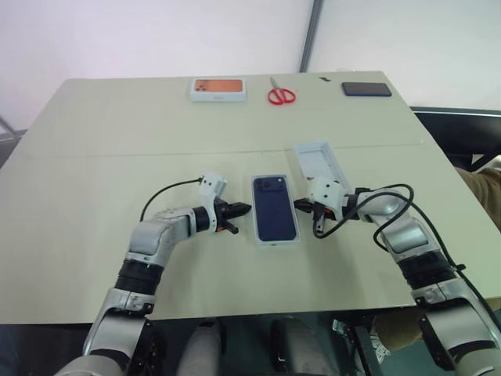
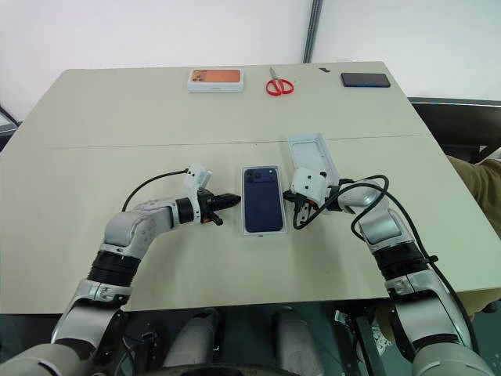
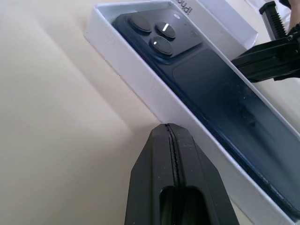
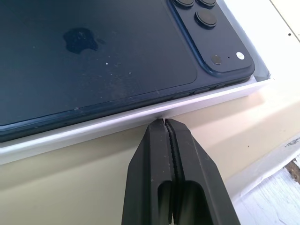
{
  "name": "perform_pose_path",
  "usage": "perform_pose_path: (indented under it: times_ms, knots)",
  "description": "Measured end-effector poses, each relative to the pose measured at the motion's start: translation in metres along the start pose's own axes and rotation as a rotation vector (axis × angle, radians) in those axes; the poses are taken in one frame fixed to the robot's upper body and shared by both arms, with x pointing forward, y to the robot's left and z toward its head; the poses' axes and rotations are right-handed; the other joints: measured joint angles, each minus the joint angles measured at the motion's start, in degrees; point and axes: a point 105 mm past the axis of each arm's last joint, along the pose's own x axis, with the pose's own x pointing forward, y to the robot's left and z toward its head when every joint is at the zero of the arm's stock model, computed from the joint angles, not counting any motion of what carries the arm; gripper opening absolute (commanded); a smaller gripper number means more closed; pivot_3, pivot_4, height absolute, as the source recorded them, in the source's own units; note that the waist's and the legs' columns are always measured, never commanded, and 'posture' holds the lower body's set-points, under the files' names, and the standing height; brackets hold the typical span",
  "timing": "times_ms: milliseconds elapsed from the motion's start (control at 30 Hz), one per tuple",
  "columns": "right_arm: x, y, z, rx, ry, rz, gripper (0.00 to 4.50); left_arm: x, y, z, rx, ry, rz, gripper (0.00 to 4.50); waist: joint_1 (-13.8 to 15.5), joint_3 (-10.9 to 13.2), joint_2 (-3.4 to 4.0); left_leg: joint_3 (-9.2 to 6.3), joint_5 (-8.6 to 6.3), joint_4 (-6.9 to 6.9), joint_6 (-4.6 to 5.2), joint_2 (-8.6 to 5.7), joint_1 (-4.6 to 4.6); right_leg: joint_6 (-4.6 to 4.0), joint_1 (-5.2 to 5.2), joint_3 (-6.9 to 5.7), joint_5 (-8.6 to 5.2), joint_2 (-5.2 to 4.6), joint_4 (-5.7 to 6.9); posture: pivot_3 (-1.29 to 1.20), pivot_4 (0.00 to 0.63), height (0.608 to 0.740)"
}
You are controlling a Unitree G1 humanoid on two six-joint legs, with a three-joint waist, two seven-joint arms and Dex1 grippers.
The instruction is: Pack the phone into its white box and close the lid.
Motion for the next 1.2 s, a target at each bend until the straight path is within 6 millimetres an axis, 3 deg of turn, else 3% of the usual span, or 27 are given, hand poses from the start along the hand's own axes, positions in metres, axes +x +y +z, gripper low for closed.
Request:
perform_pose_path:
  times_ms: [233,333,433,567,667,900,1100,1200]
  knots:
    - [-0.01,0.0,0.006,-0.042,0.011,0.038,0.04,-0.019,0.015,0.005,0.012,-0.015,0.062,0.0,0.16,0.01,0.01,0.0,-0.01,0.01,0.01,0.0,-0.01,0.0,0.0,0.0,0.0,-0.01,0.0,0.0,0.15,0.74]
    - [-0.015,-0.004,0.013,0.037,-0.022,0.021,0.04,-0.028,0.018,0.011,0.012,-0.052,0.074,0.0,0.17,0.01,0.01,-0.01,-0.01,0.01,0.01,0.0,-0.01,0.0,0.0,0.0,0.0,-0.01,0.0,0.0,0.15,0.74]
    - [-0.02,-0.014,0.023,0.152,-0.074,-0.007,0.88,-0.036,0.017,0.022,0.024,-0.099,0.057,0.87,0.07,0.01,0.01,-0.01,-0.01,0.01,0.01,0.01,-0.01,0.0,0.0,0.0,0.0,-0.01,0.01,0.0,0.15,0.74]
    - [-0.028,-0.038,0.037,0.182,-0.1,-0.105,2.93,-0.048,0.02,0.034,0.096,-0.139,0.07,2.83,0.17,0.01,0.02,0.0,-0.01,0.0,0.02,0.01,-0.01,-0.01,-0.01,0.0,0.0,-0.01,0.0,0.0,0.15,0.74]
    - [-0.028,-0.044,0.039,0.186,-0.08,-0.139,4.49,-0.056,0.022,0.036,0.12,-0.157,0.065,4.4,0.18,0.01,0.02,0.01,-0.01,0.0,0.02,0.01,-0.02,-0.01,-0.02,0.01,0.0,-0.02,0.0,0.0,0.15,0.74]
    - [-0.017,-0.053,0.034,0.283,-0.025,-0.209,4.5,-0.066,0.02,0.028,0.125,-0.163,0.018,4.46,0.14,0.01,0.02,0.03,-0.02,0.0,0.03,0.01,-0.03,-0.01,-0.06,0.02,0.0,-0.02,0.03,0.0,0.15,0.74]
    - [-0.014,-0.066,0.041,0.504,0.034,-0.241,4.5,-0.072,0.012,0.037,0.218,-0.222,-0.032,4.46,0.05,0.02,0.03,0.03,-0.02,-0.01,0.03,0.02,-0.05,-0.02,-0.1,0.03,0.0,-0.01,0.06,0.0,0.15,0.74]
    - [-0.012,-0.064,0.033,0.588,0.126,-0.255,4.5,-0.078,0.011,0.041,0.27,-0.243,-0.036,4.46,0.09,0.02,0.03,0.05,-0.02,-0.01,0.04,0.02,-0.05,-0.02,-0.11,0.04,0.0,-0.02,0.06,0.0,0.15,0.74]
